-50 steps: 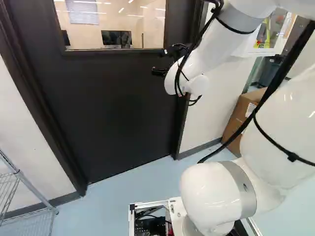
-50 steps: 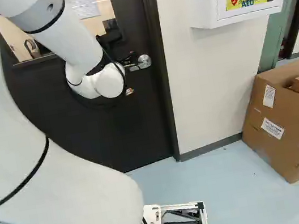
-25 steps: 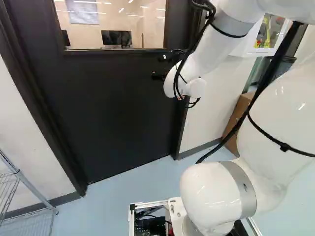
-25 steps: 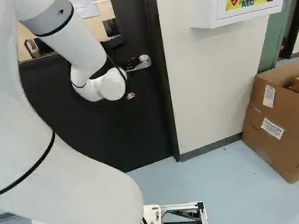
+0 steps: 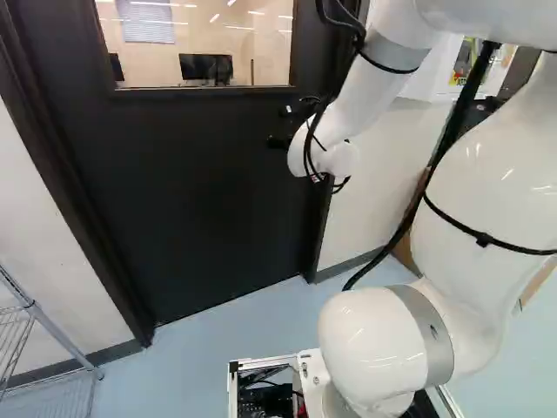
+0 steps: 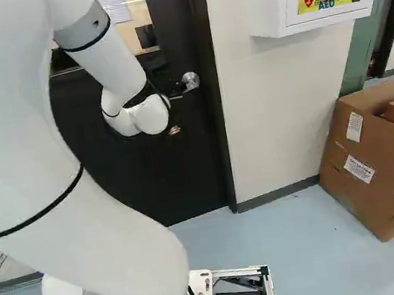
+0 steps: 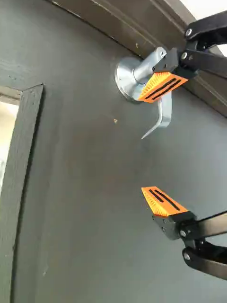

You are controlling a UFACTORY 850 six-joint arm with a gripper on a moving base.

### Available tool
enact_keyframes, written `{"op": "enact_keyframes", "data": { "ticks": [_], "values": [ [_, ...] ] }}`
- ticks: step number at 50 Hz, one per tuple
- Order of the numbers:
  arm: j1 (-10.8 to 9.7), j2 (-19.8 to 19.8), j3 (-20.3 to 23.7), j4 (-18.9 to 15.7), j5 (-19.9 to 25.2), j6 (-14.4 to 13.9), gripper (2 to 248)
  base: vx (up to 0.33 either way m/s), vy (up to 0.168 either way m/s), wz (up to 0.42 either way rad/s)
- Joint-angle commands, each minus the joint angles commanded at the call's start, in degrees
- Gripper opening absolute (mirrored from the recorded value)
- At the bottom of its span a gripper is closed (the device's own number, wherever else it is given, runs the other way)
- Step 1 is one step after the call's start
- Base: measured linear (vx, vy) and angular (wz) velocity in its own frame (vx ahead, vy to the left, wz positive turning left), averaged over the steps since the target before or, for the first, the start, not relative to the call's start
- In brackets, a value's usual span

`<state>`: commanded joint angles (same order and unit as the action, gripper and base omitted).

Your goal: Open the door and move inside

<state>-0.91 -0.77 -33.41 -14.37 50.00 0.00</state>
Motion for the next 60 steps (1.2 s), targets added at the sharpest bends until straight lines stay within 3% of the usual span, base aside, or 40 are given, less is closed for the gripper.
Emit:
{"op": "enact_keyframes", "data": {
  "ticks": [60],
  "values": [
    [0.0, -7.7, 0.3, 0.0, 0.0, 0.0, 247, 0.000, 0.000, 0.000]
  ]
}}
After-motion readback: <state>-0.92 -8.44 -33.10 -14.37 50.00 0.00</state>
